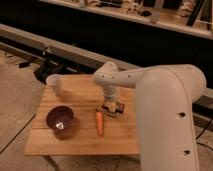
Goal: Place the eraser on the white sponge
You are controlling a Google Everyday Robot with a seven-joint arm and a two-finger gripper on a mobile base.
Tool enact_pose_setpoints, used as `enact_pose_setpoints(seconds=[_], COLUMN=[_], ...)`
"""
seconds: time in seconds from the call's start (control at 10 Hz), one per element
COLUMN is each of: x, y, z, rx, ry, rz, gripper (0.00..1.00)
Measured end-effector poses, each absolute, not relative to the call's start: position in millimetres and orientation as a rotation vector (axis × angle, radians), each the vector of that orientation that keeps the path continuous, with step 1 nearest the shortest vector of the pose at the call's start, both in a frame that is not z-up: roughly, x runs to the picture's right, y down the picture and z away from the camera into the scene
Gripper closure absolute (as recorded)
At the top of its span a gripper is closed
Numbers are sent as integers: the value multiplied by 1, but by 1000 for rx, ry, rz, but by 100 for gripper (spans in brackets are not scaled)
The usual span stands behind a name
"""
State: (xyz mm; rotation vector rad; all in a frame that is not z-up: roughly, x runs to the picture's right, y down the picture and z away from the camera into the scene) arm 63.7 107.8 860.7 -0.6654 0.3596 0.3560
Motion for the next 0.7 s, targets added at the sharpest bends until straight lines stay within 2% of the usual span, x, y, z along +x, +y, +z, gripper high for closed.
enact_pose_setpoints(seconds=[0.6, 0.7], x=[68, 66], y=[99, 99], z=[885, 888], rx=[-631, -631], ry=[369, 366], rz=[367, 361], gripper=[100, 96])
